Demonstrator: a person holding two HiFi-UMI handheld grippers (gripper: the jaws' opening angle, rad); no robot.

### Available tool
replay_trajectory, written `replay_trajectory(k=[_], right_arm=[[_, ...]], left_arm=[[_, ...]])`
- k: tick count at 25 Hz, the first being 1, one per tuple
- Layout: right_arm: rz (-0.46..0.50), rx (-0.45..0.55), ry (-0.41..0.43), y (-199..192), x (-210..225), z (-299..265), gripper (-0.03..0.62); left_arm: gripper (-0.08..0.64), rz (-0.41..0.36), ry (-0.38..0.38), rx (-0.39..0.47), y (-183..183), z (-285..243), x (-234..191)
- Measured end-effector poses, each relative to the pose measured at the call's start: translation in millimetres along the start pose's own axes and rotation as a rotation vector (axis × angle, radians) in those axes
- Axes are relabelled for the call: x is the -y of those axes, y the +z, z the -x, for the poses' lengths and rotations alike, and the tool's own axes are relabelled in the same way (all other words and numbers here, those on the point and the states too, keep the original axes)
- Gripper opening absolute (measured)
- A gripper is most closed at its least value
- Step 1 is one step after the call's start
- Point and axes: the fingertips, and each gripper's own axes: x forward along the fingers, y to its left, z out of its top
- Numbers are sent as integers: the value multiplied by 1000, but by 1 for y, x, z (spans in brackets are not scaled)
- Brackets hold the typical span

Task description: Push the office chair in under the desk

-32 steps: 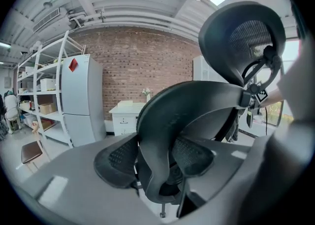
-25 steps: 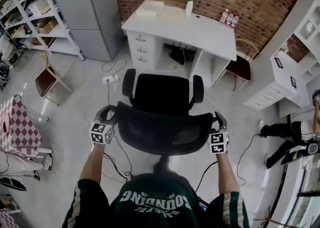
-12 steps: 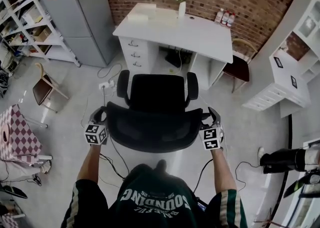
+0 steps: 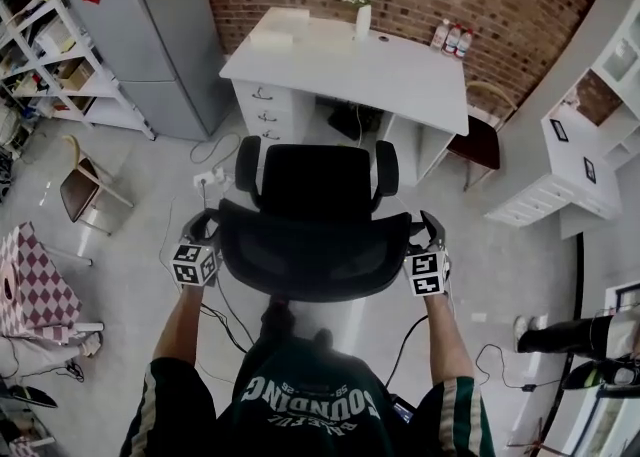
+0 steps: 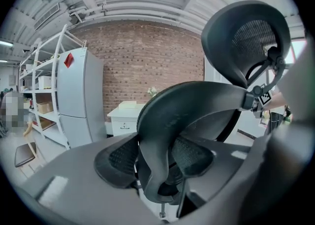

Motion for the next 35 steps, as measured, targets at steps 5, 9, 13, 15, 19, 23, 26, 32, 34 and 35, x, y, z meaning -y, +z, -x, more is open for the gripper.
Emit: replay_trajectory(k=[5, 9, 13, 15, 19, 23, 26, 32, 34, 35], right_arm=[[-17, -19, -19, 9, 14, -30, 262], [-28, -20, -45, 21, 23, -54, 262], [-41, -33, -61, 31, 32, -75, 262], [-46, -39, -71, 34, 35, -84, 262], [-57, -42, -92, 43, 37, -100, 262], [-71, -39, -119, 47, 30, -102, 261], [-87, -33, -130, 51, 25, -103, 261], [-111, -45, -144, 55, 11, -104, 256], [-119, -51, -150, 56, 8, -105, 256], [-123, -53, -152, 57, 7, -105, 256]], left_arm=[[213, -5, -22, -5, 15, -40, -17], [213, -11, -36, -6, 30, -69, -34], [213, -14, -52, -13, 41, -95, -47], [213, -15, -61, -19, 46, -108, -53], [213, -27, -81, -43, 56, -131, -69], [213, -27, -110, -40, 63, -144, -81], [212, -28, -129, -41, 67, -152, -90], [212, -35, -166, -48, 71, -162, -104], [212, -36, -176, -50, 71, -165, -107], [212, -39, -184, -54, 72, -166, -109]])
